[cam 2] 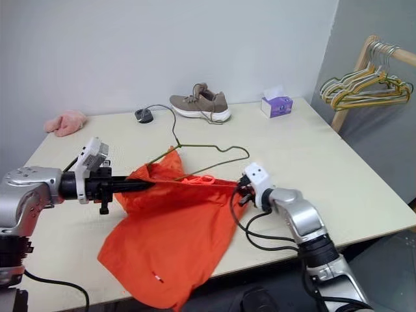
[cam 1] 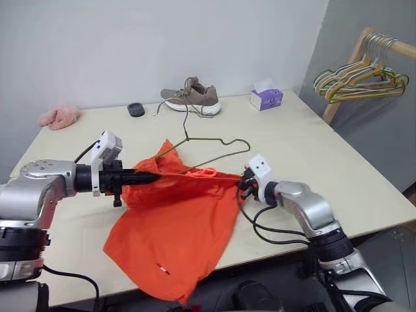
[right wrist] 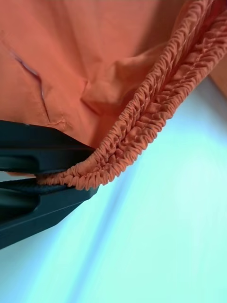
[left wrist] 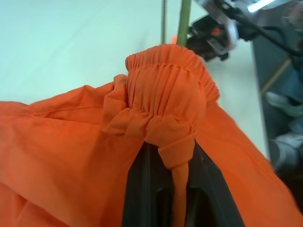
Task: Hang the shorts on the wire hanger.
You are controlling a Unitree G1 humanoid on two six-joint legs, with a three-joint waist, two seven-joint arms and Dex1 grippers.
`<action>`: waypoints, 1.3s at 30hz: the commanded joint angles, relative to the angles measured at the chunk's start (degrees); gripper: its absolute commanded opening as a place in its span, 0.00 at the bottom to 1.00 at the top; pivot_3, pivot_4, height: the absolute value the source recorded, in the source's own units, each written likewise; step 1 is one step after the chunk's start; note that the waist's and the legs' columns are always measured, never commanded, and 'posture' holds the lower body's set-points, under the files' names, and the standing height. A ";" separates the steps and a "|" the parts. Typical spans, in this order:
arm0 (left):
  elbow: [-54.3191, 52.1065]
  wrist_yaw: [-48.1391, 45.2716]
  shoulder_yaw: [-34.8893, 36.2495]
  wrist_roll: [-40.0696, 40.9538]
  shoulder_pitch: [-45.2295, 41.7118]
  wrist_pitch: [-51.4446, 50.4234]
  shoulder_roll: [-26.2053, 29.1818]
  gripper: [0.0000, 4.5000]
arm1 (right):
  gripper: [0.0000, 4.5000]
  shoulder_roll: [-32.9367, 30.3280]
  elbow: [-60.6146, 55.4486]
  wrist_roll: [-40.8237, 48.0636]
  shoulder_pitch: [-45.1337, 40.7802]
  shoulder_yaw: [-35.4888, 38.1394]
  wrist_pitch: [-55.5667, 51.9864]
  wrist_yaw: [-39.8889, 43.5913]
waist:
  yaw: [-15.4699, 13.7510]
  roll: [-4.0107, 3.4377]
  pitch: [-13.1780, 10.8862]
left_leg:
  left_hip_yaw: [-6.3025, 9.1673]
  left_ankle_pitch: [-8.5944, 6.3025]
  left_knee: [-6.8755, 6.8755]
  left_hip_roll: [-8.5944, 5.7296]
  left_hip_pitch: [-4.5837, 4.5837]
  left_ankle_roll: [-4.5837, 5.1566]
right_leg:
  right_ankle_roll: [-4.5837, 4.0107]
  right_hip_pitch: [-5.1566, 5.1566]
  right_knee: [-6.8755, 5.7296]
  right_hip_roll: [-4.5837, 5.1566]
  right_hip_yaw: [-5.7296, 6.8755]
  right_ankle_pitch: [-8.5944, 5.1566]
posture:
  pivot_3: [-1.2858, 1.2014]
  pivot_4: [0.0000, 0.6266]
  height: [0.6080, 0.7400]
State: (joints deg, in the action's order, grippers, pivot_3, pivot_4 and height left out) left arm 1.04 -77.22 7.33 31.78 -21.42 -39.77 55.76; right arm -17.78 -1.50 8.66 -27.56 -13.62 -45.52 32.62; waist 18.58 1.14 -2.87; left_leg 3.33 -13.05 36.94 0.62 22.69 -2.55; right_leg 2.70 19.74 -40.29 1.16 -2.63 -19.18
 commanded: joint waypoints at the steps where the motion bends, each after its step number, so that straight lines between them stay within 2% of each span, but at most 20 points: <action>1: -1.10 -1.72 4.81 1.89 0.74 -0.33 4.12 0.00 | 0.01 -3.96 -1.36 1.03 -0.40 3.49 -1.21 1.48 | 0.01 -0.02 -0.01 | 0.00 0.00 0.00 0.02 0.00 0.00 | 0.04 0.00 0.00 -0.01 -0.01 -0.03 | 0.40 0.00 1.00; 6: -1.77 -4.55 4.16 2.79 2.96 0.03 7.34 0.00 | 0.01 -7.48 -1.68 2.11 -0.45 4.18 -1.53 2.86 | -0.17 -0.04 -0.03 | -0.06 0.00 0.00 0.00 0.00 0.00 | 0.09 0.00 0.02 -0.04 -0.04 -0.06 | 0.40 0.00 1.00; 15: -1.97 -8.16 1.43 0.75 4.47 3.42 9.87 0.00 | 0.01 -8.99 -1.75 3.18 -1.34 4.09 -1.76 2.90 | -1.04 -0.08 -0.06 | -0.13 0.00 -0.04 0.00 0.02 0.00 | 0.07 0.00 0.15 -0.04 -0.06 -0.04 | 0.40 0.00 1.00; 39: 4.93 -11.35 -7.40 -12.14 4.78 17.80 13.86 0.00 | 0.01 -11.59 -5.53 3.92 -1.08 2.59 -2.06 3.40 | -1.09 -0.17 -0.13 | -0.18 0.00 -0.08 0.00 0.10 0.00 | 0.08 0.03 0.27 -0.04 -0.06 -0.05 | 0.40 0.00 1.00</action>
State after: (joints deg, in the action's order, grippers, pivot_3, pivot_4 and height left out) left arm 3.64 -88.15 -0.81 22.80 -16.46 -22.97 66.37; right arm -26.23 -7.56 14.68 -28.11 -14.39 -47.44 37.48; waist 17.50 0.98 -3.00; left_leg 3.15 -13.06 36.86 0.62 22.79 -2.55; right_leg 2.77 19.78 -40.02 1.13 -2.69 -19.23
